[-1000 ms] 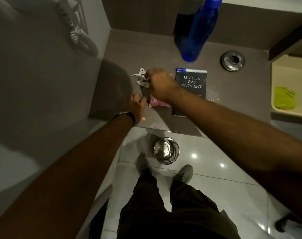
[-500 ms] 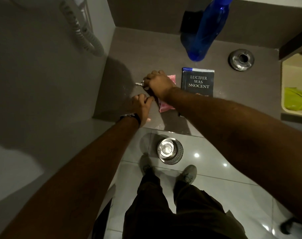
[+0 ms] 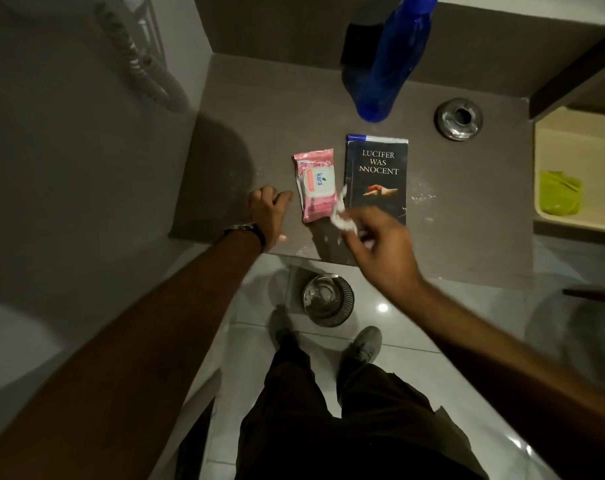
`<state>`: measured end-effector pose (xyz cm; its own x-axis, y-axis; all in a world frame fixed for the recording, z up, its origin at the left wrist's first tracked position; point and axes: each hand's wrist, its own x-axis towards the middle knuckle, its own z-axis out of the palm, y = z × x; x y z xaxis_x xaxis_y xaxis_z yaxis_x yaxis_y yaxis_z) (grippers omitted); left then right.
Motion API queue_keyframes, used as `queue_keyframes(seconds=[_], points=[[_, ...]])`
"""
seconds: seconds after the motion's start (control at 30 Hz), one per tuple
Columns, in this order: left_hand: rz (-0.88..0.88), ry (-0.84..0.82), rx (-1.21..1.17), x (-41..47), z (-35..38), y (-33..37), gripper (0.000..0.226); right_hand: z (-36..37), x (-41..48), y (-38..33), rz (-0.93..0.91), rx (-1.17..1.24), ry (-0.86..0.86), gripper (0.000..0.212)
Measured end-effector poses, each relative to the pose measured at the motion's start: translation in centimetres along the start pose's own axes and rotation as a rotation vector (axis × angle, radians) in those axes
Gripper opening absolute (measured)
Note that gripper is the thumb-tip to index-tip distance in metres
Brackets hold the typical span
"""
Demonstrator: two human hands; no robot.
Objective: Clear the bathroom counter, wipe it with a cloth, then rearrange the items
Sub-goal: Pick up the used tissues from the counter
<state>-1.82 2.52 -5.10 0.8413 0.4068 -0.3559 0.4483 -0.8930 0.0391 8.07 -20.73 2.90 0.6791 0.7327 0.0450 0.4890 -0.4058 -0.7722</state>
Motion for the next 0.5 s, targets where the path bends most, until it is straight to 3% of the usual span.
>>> queue_keyframes(seconds=[0.2, 0.5], points=[[-0.005, -0.008, 0.03, 0.0, 0.0, 0.3, 0.097, 3.3, -9.9, 6.0, 0.277, -0.076, -0.312, 0.029], [-0.004, -0.052, -0.015, 0.4, -0.3, -0.1, 0.094, 8.2, -9.0, 10.3, 0.53, -0.283, -0.653, 0.053]])
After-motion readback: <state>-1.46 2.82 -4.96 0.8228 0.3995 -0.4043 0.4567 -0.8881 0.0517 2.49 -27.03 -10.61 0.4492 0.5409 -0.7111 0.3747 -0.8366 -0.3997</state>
